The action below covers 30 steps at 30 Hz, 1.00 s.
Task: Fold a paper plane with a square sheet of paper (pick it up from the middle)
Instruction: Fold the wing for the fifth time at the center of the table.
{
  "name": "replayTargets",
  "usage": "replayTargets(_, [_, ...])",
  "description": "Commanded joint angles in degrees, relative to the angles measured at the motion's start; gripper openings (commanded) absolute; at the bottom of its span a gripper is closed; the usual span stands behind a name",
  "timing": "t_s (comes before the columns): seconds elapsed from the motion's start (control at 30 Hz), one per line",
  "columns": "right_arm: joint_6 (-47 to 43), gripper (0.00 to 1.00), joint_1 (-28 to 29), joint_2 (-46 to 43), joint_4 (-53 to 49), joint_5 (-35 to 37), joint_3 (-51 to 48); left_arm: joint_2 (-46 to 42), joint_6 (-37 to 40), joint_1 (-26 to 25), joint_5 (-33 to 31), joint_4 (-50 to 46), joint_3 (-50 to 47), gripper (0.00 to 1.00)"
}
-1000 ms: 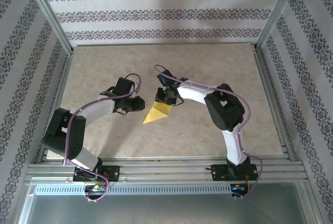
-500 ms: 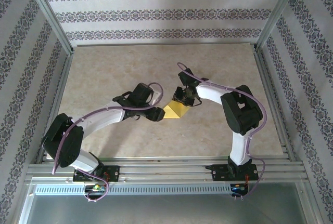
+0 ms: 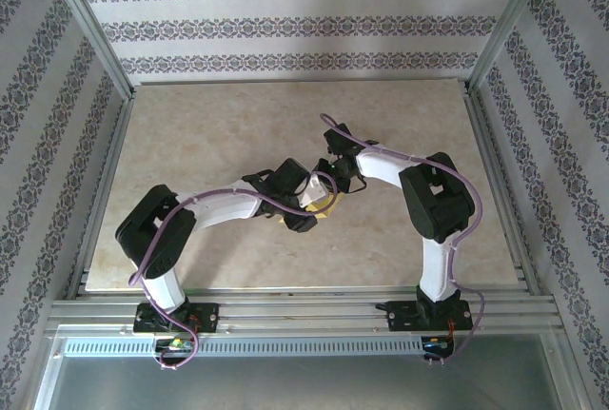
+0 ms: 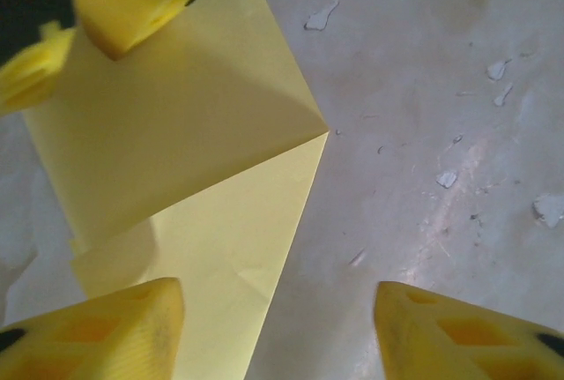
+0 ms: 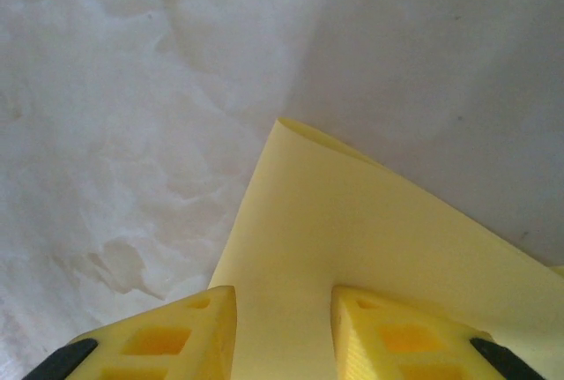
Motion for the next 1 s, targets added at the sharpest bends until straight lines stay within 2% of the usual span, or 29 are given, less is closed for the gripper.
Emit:
replayTargets(0.0, [-1.28,0.36,-0.61,0.69,-0.93,-1.79,1.11,1.58,1.14,1.06,1.76,3.8,0.42,0.53])
replayTargets(0.33, [-2.17,0.38,-2.13,-1.37,0.23,-4.84,1.62,3.05,-13.34,8.08,15.13,17.55,-6.98,0.39])
replayTargets(0.53, [-1.68,0.41,-3.32,-4.31,1.06,-5.9,0.68,5.24,-18.26,9.56,14.95,19.54,-7.84,0.33])
replayTargets(0.7, [-0.53,0.52,-6.25,-12.96,5.21,-4.63,-7.82,5.46,-23.31,9.78,13.97,19.69,-8.82,0.32])
replayTargets(0.8, [1.32,0.56,-7.54,-18.46,8.03,-4.49,-14.71,5.68,-26.91,9.83,13.02,18.81,-8.99,0.32])
replayTargets(0.97, [10.88,0.59,-7.76,-25.83,16.37,-5.33,-27.83,6.39,-36.93,9.95,12.41,18.45,-9.56,0.32])
